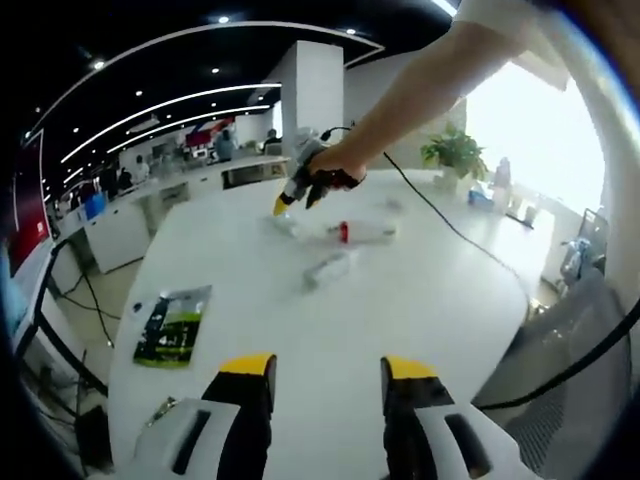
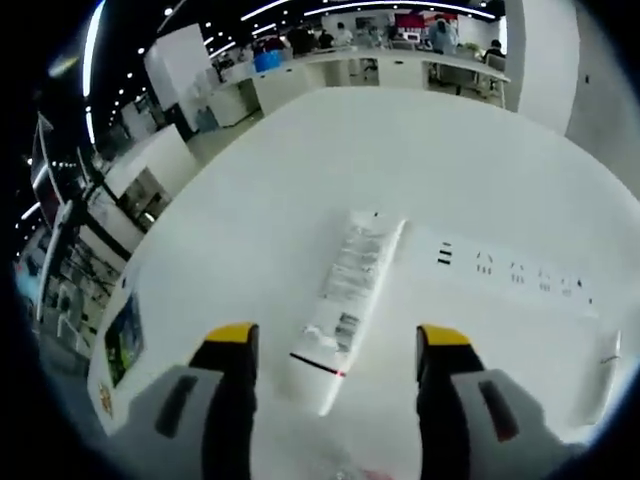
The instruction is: Arrange the skincare products in the storage area until every visible bottle or jar stands upright without overlapping.
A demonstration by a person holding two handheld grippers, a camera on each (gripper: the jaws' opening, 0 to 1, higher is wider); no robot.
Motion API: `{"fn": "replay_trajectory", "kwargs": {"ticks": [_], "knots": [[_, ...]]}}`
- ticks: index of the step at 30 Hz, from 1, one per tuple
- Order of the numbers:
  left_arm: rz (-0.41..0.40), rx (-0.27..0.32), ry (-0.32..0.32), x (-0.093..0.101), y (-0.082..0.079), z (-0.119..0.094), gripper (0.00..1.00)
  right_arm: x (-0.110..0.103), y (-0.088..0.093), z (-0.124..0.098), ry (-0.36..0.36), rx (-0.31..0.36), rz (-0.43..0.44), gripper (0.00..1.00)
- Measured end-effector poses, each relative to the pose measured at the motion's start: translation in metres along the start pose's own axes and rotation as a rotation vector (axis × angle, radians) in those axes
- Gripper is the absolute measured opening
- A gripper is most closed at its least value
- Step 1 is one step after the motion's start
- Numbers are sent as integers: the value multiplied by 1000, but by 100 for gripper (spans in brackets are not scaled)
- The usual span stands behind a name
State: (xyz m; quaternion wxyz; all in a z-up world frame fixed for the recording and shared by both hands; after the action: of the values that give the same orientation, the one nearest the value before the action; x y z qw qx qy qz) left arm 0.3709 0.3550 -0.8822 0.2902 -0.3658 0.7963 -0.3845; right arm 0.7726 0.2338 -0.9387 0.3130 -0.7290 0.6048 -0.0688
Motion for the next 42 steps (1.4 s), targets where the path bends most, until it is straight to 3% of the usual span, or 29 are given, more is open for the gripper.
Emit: {"fn": "replay_trajectory", "kwargs": {"ticks": [7,18,20,22,26,36,42], "knots": [[-5,-4,-5,-1,2,0,43,-7,-3,19,7,-20,18,61],[-13,-12,-8,-2,4,1,43,4,8,36,98,-83,-135,47],[-16,-16,-3,-2,4,1,43,5,11,38,91,-89,-127,45],[-13,-17,0,-1,5,1,43,10,6,39,107,-69,-203,42],[-13,-18,-3,-1,5,1,43,10,8,37,91,-54,-167,33],[-13,-16,-15,-4,4,1,43,7,6,36,60,-72,-127,26],[-11,-7,-16,-4,3,0,43,9,10,22,41,-76,-126,24]]}}
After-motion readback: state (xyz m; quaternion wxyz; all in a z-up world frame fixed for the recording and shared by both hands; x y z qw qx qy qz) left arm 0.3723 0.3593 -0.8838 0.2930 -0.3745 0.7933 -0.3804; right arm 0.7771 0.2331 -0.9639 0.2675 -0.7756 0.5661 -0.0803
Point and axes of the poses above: the point that each gripper's makers call its tool centre point, and the gripper's own axes: z roughly forward along the fingers, x roughly to its right, y roughly out of its underside, the point moved 1 cm from there along -z, roughly backward along the fingers, and after that the axes turned 13 degrees about z, right-handed, at the moved point
